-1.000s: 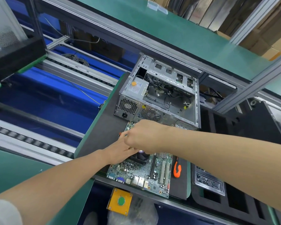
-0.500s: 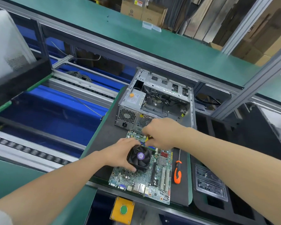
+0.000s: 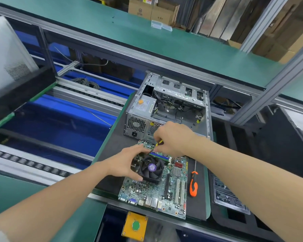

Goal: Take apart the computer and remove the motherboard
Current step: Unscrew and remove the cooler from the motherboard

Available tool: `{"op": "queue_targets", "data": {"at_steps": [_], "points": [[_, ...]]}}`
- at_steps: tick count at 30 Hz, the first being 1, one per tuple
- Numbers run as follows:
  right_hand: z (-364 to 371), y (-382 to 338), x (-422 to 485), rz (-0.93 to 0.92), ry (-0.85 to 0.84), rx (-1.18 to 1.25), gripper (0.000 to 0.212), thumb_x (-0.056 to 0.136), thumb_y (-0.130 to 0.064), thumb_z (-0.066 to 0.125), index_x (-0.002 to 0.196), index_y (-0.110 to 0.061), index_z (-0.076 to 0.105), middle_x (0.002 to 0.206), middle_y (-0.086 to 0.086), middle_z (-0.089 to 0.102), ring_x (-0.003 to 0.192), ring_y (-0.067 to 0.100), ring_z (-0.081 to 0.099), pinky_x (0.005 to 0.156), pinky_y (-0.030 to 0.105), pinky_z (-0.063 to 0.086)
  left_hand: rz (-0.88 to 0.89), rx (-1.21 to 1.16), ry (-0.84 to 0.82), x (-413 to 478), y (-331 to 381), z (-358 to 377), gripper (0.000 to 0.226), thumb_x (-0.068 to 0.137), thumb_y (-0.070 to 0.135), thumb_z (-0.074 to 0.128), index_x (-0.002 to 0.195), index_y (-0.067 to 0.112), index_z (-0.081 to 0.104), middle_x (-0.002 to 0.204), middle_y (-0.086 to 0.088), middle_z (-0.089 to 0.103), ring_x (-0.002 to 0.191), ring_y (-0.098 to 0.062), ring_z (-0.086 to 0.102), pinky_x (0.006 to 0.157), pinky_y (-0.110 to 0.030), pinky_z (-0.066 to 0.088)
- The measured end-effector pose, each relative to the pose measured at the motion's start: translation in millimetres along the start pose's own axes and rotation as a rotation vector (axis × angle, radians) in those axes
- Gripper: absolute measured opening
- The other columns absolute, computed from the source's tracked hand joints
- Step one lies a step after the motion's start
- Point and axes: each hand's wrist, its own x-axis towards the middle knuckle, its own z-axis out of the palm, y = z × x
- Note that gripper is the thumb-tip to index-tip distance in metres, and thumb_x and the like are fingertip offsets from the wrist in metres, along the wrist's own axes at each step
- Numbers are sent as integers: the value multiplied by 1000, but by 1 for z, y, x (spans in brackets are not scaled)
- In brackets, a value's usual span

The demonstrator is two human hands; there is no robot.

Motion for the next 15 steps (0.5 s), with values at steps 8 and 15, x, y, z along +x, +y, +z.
{"op": "queue_targets", "data": {"at_steps": [8, 15], "points": [[10, -14, 23, 20, 3, 23, 23, 89, -39, 69, 86, -16, 66, 77, 3, 56, 81, 34, 63, 59, 33, 45, 21, -109, 279, -5, -11, -12, 20, 92, 4, 70, 93, 24, 67, 112, 5, 63, 111, -8, 61, 105, -39, 47], [19, -12, 30, 36, 5, -21, 19, 87, -36, 69, 80, -20, 61, 72, 0, 48, 74, 34, 59, 53, 29, 37, 91, -66, 383, 11, -18, -4, 26, 86, 7, 76, 109, 19, 75, 113, 8, 68, 103, -7, 65, 94, -33, 52]]}}
